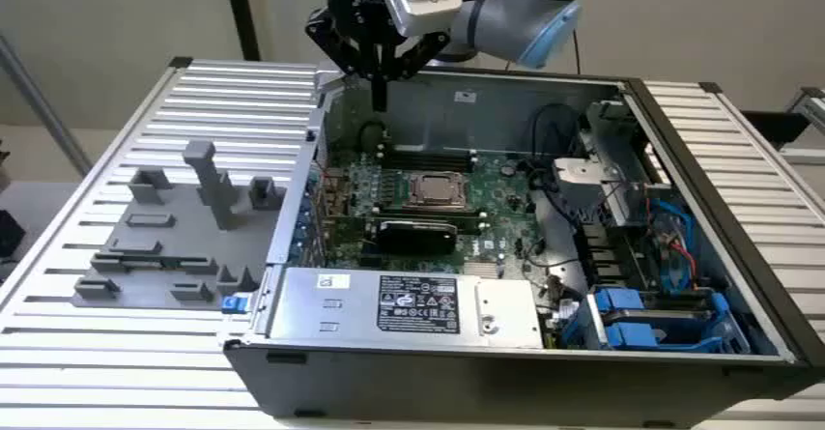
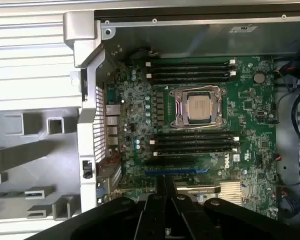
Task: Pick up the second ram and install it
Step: 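Reach for the second ram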
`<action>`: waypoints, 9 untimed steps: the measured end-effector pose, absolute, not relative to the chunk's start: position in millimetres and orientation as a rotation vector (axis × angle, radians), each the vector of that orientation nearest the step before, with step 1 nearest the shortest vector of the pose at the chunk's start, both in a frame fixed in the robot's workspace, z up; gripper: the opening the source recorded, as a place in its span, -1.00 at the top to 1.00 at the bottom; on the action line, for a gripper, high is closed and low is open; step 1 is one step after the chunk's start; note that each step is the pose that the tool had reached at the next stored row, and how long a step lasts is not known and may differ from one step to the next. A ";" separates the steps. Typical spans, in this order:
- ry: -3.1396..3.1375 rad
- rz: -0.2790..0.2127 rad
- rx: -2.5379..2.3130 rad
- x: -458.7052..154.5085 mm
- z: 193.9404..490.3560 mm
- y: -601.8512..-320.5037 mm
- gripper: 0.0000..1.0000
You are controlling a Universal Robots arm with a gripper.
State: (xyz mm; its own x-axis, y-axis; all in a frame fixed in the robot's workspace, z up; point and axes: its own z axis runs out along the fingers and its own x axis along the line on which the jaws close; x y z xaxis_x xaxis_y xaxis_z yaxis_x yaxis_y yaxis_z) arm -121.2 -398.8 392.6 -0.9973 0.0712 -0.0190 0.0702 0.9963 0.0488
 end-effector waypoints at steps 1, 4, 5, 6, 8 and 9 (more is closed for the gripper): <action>3.118 0.075 0.110 -121.2 392.6 -398.8 1.00; 3.118 0.075 0.110 -121.2 392.6 -398.8 1.00; 3.118 0.075 0.110 -121.2 392.6 -398.8 1.00; 3.118 0.075 0.110 -121.2 392.6 -398.8 1.00; 3.118 0.075 0.110 -121.2 392.6 -398.8 1.00; 3.118 0.075 0.110 -121.2 392.6 -398.8 1.00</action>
State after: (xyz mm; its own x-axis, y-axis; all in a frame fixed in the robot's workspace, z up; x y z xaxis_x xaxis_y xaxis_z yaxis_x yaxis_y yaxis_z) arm -121.2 -398.8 392.6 -0.9973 0.0712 -0.0190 0.0702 0.9963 0.0488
